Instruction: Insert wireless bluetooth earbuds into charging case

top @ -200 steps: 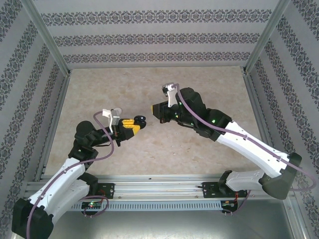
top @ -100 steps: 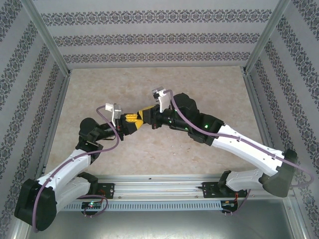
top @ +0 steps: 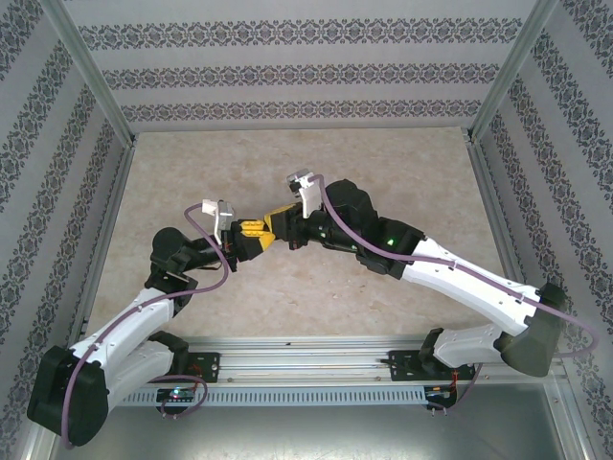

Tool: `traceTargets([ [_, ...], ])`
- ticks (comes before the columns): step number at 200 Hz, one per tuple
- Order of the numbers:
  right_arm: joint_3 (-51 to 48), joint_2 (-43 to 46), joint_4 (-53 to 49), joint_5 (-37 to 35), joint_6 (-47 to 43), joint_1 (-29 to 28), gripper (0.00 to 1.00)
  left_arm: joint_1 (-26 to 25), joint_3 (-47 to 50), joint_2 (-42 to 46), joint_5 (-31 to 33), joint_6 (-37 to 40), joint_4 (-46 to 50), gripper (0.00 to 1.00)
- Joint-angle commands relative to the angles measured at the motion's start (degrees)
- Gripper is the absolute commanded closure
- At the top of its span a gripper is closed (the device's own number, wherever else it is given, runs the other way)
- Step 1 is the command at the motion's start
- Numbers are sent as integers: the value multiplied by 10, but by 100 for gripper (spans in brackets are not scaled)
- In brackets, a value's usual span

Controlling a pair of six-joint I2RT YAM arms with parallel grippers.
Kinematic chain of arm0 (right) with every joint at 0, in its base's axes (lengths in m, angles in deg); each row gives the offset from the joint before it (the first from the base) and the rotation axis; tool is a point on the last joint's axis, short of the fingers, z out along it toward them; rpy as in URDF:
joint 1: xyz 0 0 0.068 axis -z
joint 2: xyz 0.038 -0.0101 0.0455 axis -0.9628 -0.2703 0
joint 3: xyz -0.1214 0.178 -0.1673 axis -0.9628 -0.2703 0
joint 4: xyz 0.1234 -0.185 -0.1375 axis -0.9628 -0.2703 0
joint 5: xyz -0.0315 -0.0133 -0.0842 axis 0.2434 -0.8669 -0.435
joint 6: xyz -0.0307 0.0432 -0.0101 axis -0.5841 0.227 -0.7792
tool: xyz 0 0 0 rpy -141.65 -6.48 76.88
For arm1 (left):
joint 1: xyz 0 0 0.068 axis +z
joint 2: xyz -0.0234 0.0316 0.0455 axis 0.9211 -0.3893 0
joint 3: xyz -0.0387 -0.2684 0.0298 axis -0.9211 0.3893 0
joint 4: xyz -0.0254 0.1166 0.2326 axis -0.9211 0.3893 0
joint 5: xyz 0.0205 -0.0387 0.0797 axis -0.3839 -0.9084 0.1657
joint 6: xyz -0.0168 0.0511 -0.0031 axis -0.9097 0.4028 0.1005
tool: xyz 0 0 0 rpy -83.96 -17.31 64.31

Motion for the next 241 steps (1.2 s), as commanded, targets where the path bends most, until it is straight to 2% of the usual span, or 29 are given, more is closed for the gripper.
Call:
traceTargets([
  [1, 5, -11, -8, 14, -5, -4, 87, 4, -14, 16, -9, 16, -15, 100],
  [79, 32, -15, -68, 35, 5, 11, 88, 4, -12, 33, -15, 35, 9, 100],
  [126, 40, -16, -82, 96, 25, 27, 88, 4, 9, 39, -19, 40, -26, 100],
  [241, 55, -32, -137, 108, 22, 32, 88, 4, 4, 47, -16, 38, -23, 100],
])
